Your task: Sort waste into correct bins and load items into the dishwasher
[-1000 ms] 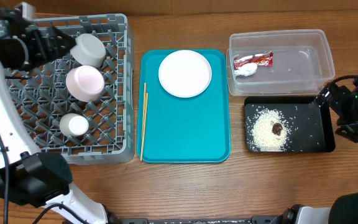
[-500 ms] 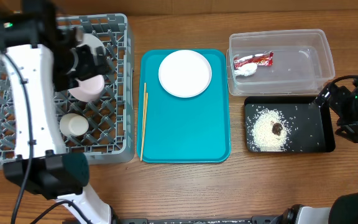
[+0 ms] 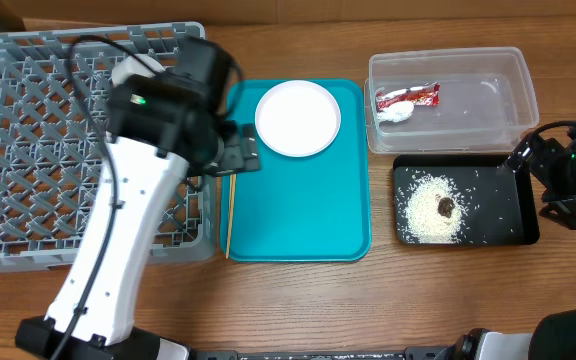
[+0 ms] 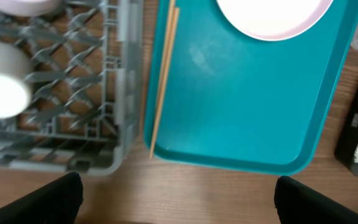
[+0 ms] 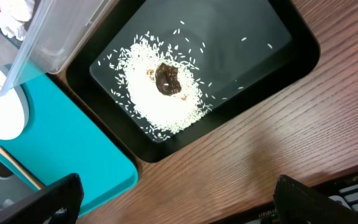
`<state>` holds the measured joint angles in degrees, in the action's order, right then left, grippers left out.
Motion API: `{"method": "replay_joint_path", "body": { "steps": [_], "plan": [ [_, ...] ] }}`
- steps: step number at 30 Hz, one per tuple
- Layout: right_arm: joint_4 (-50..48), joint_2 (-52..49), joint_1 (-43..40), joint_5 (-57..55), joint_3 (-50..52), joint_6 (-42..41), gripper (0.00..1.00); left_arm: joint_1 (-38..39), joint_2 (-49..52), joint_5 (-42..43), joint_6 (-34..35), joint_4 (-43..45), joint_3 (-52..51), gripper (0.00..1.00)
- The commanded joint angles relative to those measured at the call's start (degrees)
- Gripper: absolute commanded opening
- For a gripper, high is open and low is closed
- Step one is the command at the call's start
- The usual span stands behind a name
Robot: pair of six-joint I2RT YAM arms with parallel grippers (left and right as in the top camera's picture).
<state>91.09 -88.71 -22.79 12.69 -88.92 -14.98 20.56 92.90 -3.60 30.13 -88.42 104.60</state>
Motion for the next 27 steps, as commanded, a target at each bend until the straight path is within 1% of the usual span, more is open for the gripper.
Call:
{"method": "replay_joint_path", "body": {
  "steps": [1,4,9,12,17,27],
  "plan": [
    [-0.13,0.85,-0.07,0.31,-0.76,0.22,1.00,2.34,1.18,-1.09,3.19,4.22,-6.23,1.00],
    [-0.11,0.85,-0.07,0.31,-0.76,0.22,1.00,3.32,2.25,0.98,3.08,9.73,-11.74,1.00],
    [-0.02,0.85,-0.07,0.50,-0.76,0.22,1.00,3.48,4.63,0.94,2.95,16.79,-19.78,1.00],
    [-0.04,0.85,-0.07,0.50,-0.76,0.22,1.00,3.48,6.45,0.66,0.94,19.96,-22.69,1.00],
    [-0.04,0.85,-0.07,0.50,-0.76,0.22,1.00,3.48,10.82,0.35,-2.43,24.26,-24.72,1.00],
    [0.13,0.85,-0.07,0.50,-0.76,0.22,1.00,3.43,18.95,-1.07,-2.47,26.71,-24.72,1.00]
  ]
}}
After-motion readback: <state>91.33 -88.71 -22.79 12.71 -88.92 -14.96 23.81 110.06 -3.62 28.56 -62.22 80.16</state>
